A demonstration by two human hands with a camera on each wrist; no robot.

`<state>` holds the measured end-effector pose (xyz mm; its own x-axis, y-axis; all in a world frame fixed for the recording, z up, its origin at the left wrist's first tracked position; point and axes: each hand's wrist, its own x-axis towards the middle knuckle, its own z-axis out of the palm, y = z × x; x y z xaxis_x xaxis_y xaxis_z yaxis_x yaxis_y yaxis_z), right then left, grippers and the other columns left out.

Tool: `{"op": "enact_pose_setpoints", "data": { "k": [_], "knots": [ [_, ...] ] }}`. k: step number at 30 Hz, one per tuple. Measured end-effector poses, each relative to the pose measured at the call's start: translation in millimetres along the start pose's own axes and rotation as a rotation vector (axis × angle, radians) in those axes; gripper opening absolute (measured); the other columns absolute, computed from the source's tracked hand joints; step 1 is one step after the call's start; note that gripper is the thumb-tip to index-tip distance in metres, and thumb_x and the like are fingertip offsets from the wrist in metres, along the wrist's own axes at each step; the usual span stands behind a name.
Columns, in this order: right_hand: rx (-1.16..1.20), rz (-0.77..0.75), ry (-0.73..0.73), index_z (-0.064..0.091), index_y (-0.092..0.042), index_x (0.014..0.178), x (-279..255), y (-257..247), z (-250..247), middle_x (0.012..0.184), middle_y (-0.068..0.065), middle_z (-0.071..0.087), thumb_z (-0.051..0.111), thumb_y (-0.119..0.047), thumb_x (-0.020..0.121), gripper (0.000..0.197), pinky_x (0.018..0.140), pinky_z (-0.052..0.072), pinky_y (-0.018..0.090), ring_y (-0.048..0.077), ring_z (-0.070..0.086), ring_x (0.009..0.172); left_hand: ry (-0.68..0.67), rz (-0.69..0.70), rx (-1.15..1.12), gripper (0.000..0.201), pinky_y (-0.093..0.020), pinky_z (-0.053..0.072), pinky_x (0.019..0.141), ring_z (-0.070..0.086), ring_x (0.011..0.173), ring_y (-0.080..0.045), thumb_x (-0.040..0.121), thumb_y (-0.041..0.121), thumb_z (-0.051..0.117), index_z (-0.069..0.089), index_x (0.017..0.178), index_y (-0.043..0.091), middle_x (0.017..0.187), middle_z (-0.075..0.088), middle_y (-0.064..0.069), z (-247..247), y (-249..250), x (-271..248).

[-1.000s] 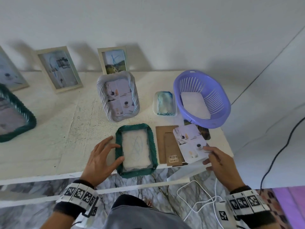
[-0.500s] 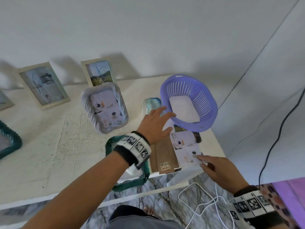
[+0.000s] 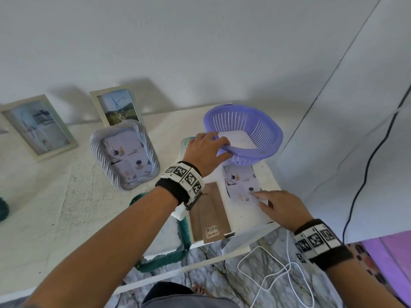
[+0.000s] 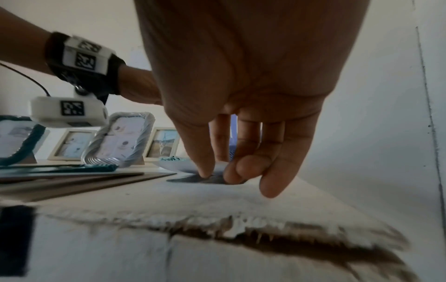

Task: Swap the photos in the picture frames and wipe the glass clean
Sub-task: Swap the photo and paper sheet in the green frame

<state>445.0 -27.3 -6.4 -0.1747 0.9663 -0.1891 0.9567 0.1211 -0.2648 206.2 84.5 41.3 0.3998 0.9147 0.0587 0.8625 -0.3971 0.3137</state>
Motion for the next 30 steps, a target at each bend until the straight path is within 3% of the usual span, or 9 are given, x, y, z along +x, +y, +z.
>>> {"op": "enact_pose_setpoints", "data": {
  "k": [2,8,12,15,18,21,25,30],
  "knots": [
    [-0.044,0.005,0.003,0.054,-0.040,0.134,17,0,0,0.112,-0.008,0.070,0.050,-0.037,0.098,0.037,0.073,0.039,0.022,0.015,0.063,0.101,0.004,0.006,0.006,0.042,-0.046,0.032,0.108,0.038,0.137,-0.030,0.096,0.056,0.050,0.056,0.130,0.032,0.153,0.040,-0.003,0,-1,0],
    [-0.153,0.012,0.009,0.052,-0.039,0.135,42,0,6,0.107,-0.001,0.070,0.049,-0.041,0.097,0.038,0.074,0.047,0.029,0.021,0.065,0.097,0.022,0.016,0.052,0.046,-0.043,0.034,0.104,0.039,0.134,-0.028,0.091,0.059,0.055,0.057,0.127,0.030,0.147,0.045,0.002,15,-4,-12],
    [-0.107,0.000,0.009,0.052,-0.039,0.133,36,4,7,0.086,-0.003,0.064,0.049,-0.038,0.097,0.036,0.065,0.040,0.025,0.018,0.060,0.083,0.037,0.022,0.053,0.047,-0.044,0.034,0.102,0.040,0.131,-0.028,0.088,0.059,0.059,0.059,0.124,0.027,0.143,0.046,0.002,28,-5,-18],
    [0.022,0.034,-0.011,0.061,-0.032,0.125,23,9,2,0.072,-0.009,0.054,0.051,-0.036,0.097,0.030,0.067,0.043,0.026,0.013,0.053,0.075,0.048,0.022,0.051,0.047,-0.044,0.035,0.102,0.041,0.130,-0.028,0.087,0.058,0.060,0.061,0.122,0.026,0.141,0.048,0.001,36,-5,-21],
    [0.046,0.116,0.026,0.070,-0.027,0.106,9,21,-21,0.078,-0.005,0.065,0.055,-0.034,0.095,0.020,0.071,0.048,0.029,0.016,0.060,0.076,0.066,0.030,0.016,0.049,-0.047,0.035,0.103,0.040,0.132,-0.031,0.087,0.057,0.062,0.061,0.123,0.025,0.146,0.045,-0.003,41,-8,-23],
    [0.024,0.187,0.157,0.069,-0.023,0.092,11,20,-71,0.076,-0.001,0.067,0.056,-0.032,0.093,0.016,0.067,0.043,0.029,0.024,0.062,0.075,0.060,0.035,-0.039,0.055,-0.049,0.034,0.107,0.036,0.135,-0.031,0.085,0.060,0.062,0.057,0.129,0.027,0.155,0.032,-0.006,44,-15,-24],
    [-0.105,0.078,0.307,0.069,-0.023,0.102,56,-8,-138,0.083,0.002,0.070,0.059,-0.033,0.092,0.018,0.074,0.049,0.036,0.029,0.064,0.083,0.060,0.057,-0.076,0.062,-0.050,0.033,0.110,0.033,0.138,-0.030,0.087,0.067,0.050,0.055,0.133,0.027,0.158,0.029,-0.008,49,-20,-28],
    [-0.261,-0.079,0.110,0.064,-0.020,0.118,166,-50,-154,0.112,0.007,0.067,0.058,-0.032,0.092,0.029,0.087,0.044,0.035,0.029,0.059,0.108,0.050,0.056,-0.076,0.073,-0.050,0.032,0.111,0.032,0.140,-0.029,0.085,0.072,0.024,0.054,0.134,0.026,0.159,0.028,-0.008,48,-19,-28]
  ]
}}
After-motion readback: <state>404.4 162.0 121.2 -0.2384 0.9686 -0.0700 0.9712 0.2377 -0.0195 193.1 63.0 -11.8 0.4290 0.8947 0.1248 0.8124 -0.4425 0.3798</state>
